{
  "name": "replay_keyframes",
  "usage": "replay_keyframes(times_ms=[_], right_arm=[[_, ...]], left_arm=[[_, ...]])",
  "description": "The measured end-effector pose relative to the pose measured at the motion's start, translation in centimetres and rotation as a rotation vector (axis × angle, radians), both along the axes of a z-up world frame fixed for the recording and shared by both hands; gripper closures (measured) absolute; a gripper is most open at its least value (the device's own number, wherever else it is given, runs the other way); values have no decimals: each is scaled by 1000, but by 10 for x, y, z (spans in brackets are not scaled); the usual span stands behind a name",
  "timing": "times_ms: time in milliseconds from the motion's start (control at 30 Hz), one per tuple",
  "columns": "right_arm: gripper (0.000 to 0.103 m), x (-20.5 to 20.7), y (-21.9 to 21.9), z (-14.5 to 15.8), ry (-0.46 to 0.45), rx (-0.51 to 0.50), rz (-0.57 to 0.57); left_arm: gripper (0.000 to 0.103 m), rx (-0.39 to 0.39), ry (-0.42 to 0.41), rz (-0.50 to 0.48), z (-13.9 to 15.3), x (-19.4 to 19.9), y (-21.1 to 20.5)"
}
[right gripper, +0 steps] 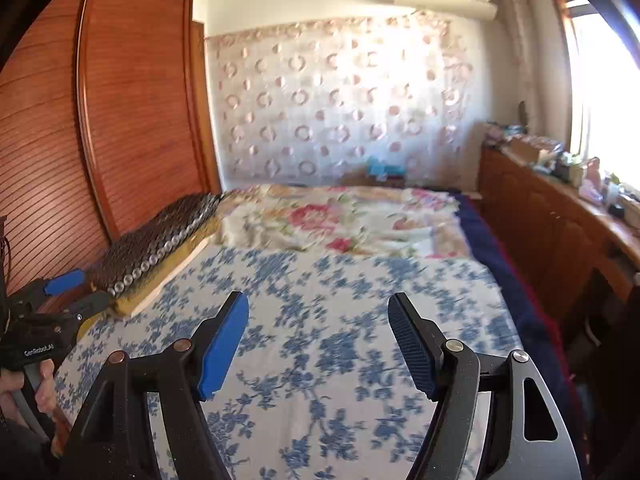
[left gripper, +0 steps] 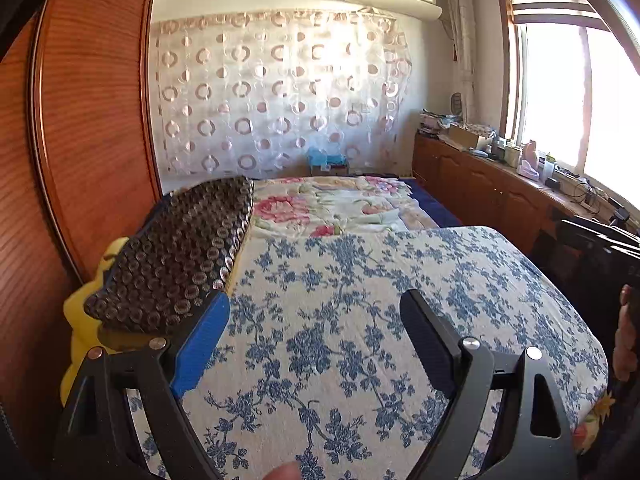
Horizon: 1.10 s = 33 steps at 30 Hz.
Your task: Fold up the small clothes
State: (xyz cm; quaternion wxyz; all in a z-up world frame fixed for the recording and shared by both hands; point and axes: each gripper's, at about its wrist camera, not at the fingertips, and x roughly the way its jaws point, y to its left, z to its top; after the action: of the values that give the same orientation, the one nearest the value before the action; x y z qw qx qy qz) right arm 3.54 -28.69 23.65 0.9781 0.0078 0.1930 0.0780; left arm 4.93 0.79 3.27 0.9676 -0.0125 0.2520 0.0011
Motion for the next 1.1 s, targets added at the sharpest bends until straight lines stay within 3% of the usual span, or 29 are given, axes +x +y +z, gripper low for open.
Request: replay_keyframes(times_ms=[400,1100], right_arm=[[22,-62,-5,13,-74,6,-55],[22,-41,-9,8,-71,-3,-54]], left_arm=[[15,21,-39,-29,26,-12,-25],[15,11,-54,-26,30,-20,-34]])
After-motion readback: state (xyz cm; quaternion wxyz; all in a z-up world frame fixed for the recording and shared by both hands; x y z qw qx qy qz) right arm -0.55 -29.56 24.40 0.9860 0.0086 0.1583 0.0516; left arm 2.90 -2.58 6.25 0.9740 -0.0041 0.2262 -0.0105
